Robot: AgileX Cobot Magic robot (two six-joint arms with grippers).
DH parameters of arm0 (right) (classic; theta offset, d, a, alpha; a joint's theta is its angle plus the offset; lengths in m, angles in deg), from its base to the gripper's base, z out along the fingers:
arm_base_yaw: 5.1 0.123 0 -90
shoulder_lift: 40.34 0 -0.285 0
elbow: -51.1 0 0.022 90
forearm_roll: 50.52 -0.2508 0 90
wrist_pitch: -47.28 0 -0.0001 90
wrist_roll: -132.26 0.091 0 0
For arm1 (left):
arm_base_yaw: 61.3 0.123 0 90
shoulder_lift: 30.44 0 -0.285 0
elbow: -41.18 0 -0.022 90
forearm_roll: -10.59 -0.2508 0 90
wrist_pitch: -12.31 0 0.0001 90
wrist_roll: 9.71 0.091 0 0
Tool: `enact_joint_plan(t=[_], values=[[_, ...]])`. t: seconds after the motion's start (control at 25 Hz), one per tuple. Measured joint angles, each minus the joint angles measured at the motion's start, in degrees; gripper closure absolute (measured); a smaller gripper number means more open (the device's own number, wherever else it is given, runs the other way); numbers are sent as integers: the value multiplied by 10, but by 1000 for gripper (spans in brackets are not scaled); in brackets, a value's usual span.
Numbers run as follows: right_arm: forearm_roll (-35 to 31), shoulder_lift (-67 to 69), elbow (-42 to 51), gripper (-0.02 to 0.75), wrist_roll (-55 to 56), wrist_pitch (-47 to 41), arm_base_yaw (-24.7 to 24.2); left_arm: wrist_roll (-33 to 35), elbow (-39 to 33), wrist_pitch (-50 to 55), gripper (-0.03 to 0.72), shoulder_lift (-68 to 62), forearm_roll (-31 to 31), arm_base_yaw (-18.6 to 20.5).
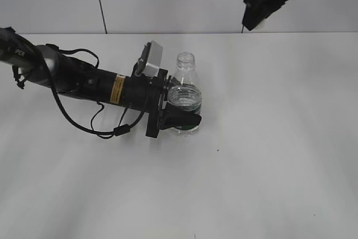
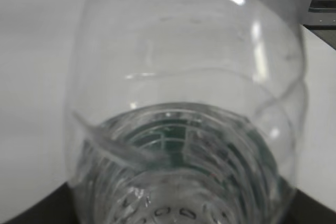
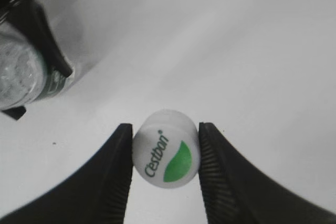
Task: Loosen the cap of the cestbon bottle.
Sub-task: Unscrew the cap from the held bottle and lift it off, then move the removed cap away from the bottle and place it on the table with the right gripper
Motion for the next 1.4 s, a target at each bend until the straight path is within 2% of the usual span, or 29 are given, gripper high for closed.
enact_joint_plan(t=[0.2,0.4,0.52,0.72,0.84,1.04,1.4], values=[[-32,25,24,445,133,19,-83,0,0,-1,287,0,-1,0],[-33,49,66,445,195,26,-115,0,0,-1,287,0,-1,0],[-25,49,95,445,221,52,-122,0,0,-1,287,0,-1,0],[57,49,149,445,296,82,-124,0,0,-1,287,0,-1,0],[82,49,173,445,319,102,-125,0,0,-1,287,0,-1,0],[79,58,187,445,325,133,-125,0,0,-1,287,0,-1,0],[77,120,187,446,328,138,-125,0,0,-1,287,0,-1,0]])
